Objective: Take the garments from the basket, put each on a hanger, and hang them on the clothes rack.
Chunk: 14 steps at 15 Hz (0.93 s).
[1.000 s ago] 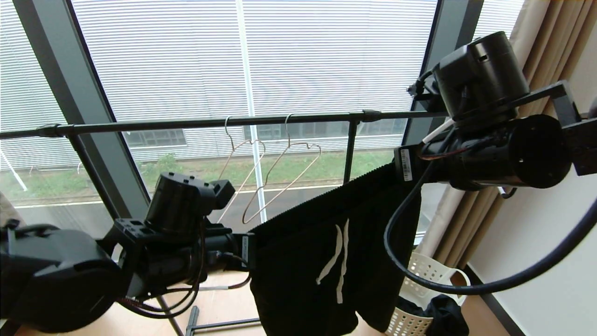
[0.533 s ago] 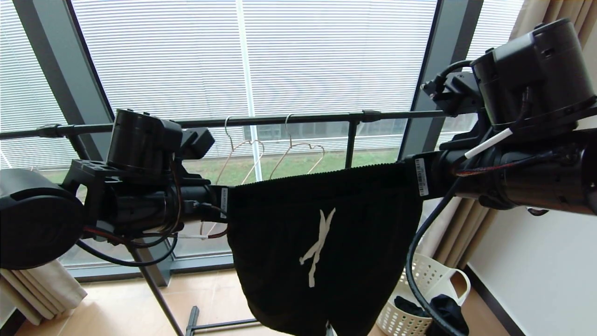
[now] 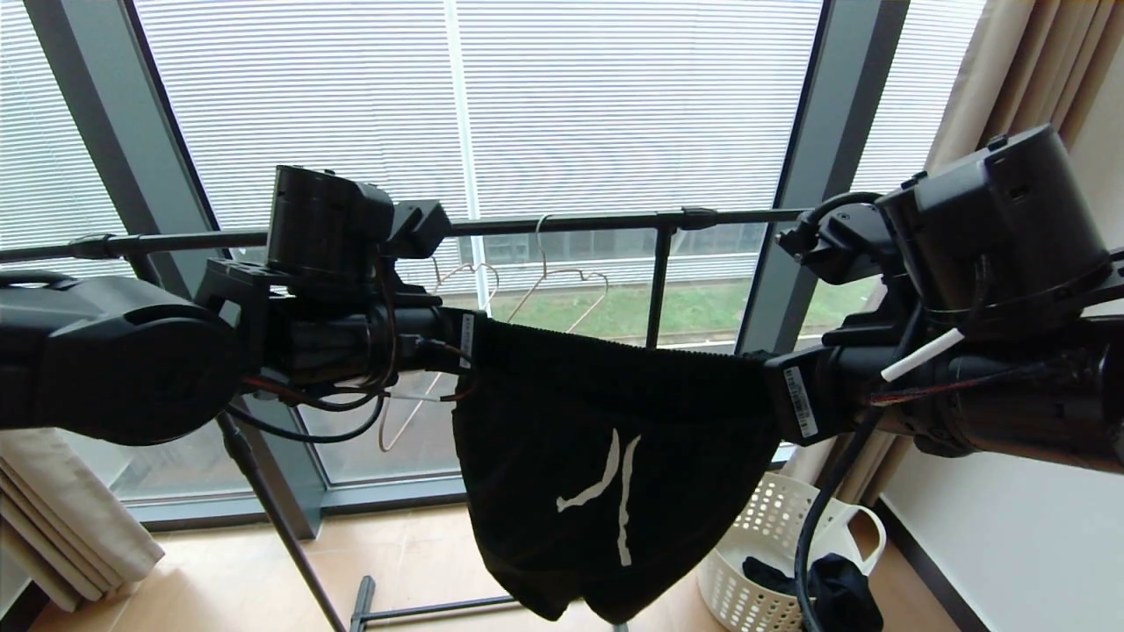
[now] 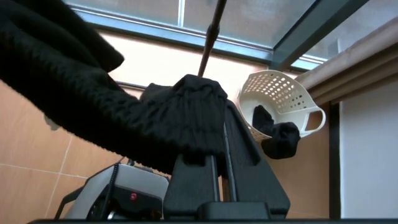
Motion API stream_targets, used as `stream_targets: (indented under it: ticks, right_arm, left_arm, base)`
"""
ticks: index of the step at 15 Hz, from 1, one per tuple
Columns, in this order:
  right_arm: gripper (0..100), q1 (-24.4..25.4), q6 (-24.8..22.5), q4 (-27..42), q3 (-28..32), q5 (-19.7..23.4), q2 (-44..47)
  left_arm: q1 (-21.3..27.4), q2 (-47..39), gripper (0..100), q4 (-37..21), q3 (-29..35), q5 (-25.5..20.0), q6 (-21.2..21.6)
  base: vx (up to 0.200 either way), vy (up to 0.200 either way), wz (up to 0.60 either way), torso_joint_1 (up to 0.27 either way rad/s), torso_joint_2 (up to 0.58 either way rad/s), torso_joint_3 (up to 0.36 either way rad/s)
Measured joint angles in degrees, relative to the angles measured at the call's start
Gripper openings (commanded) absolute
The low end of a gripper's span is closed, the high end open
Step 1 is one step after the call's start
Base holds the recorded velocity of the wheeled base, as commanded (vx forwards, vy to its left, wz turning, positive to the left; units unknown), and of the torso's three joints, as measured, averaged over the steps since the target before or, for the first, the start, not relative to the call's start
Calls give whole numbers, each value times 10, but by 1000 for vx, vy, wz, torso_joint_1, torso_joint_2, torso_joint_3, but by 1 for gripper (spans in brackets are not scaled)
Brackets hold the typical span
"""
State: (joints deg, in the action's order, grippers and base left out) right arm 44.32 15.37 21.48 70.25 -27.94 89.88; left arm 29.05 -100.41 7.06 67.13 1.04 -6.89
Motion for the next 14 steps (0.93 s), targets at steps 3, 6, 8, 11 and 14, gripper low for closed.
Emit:
stream_targets:
  ticks: [3,6,8,11,14]
  right_arm:
    - [0,19,-1,-11,-47,2,-24]
    - [0,33,-3,-61,-99,3,-40]
    - [0,44,-6,-83,-133,6,-50]
    - [0,69,-39,-101,-177,37,-56]
    - [0,84,-78,-117,-189,98,-58]
  left_arm:
    - [3,-36,0,3,36,0,0]
    - [3,-48,0,3,45,1,0]
    - [2,-54,0,3,62,0,-1]
    - [-1,-59,0,2,87,-1,-1]
    - [3,-69,0,3,118,-7,-1]
  base:
    - [0,0,0,0,0,0]
    - [0,0,0,0,0,0]
    - [0,0,0,0,0,0]
    - [0,0,0,0,0,0]
    - [0,0,0,0,0,0]
